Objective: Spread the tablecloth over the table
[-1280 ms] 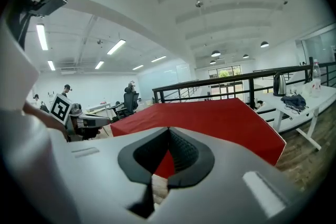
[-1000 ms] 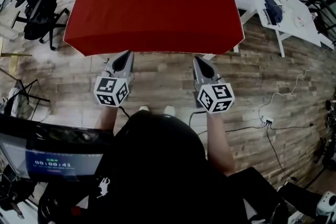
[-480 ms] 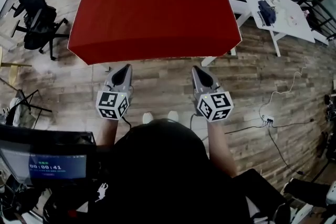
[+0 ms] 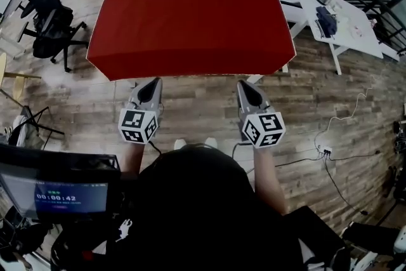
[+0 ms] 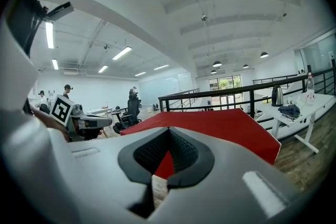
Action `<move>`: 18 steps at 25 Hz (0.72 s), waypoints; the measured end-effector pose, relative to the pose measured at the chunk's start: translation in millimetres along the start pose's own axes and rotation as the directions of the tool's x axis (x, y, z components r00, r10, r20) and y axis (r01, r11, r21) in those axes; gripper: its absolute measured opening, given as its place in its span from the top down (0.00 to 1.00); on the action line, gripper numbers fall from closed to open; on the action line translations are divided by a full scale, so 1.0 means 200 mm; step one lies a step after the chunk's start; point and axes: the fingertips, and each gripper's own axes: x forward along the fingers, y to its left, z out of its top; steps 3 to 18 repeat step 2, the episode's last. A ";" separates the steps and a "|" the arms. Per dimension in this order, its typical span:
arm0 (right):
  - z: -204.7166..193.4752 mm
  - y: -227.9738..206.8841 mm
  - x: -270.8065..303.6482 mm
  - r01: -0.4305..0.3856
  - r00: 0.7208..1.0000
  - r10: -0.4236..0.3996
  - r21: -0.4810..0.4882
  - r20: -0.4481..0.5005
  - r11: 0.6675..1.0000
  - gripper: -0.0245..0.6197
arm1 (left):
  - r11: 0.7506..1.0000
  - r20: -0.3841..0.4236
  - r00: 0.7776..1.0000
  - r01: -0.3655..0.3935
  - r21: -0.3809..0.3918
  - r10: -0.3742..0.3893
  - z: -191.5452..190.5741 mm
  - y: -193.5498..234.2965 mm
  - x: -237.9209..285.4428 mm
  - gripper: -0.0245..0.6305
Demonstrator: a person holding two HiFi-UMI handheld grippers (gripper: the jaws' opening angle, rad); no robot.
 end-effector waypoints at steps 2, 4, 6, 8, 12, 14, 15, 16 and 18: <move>0.00 0.00 0.00 0.004 1.000 -0.004 0.002 0.001 1.000 0.95 | 1.000 0.001 1.000 0.000 0.003 0.000 0.01 0.01 0.00 0.96; 0.00 0.00 0.00 0.004 1.000 -0.004 0.002 0.001 1.000 0.95 | 1.000 0.001 1.000 0.000 0.003 0.000 0.01 0.01 0.00 0.96; 0.00 0.00 0.00 0.004 1.000 -0.004 0.002 0.001 1.000 0.95 | 1.000 0.001 1.000 0.000 0.003 0.000 0.01 0.01 0.00 0.96; 0.00 0.00 0.00 0.004 1.000 -0.004 0.002 0.001 1.000 0.95 | 1.000 0.001 1.000 0.000 0.003 0.000 0.01 0.01 0.00 0.96; 0.00 0.00 0.00 0.004 1.000 -0.004 0.002 0.001 1.000 0.95 | 1.000 0.001 1.000 0.000 0.003 0.000 0.01 0.01 0.00 0.96; 0.00 0.00 0.00 0.004 1.000 -0.004 0.002 0.001 1.000 0.95 | 1.000 0.001 1.000 0.000 0.003 0.000 0.01 0.01 0.00 0.96; 0.00 0.00 0.00 0.004 1.000 -0.004 0.002 0.001 1.000 0.95 | 1.000 0.001 1.000 0.000 0.003 0.000 0.01 0.01 0.00 0.96; 0.00 0.00 0.00 0.004 1.000 -0.004 0.002 0.001 1.000 0.95 | 1.000 0.001 1.000 0.000 0.003 0.000 0.01 0.01 0.00 0.96; 0.00 0.00 0.00 0.004 1.000 -0.004 0.002 0.001 1.000 0.95 | 1.000 0.001 1.000 0.000 0.003 0.000 0.01 0.01 0.00 0.96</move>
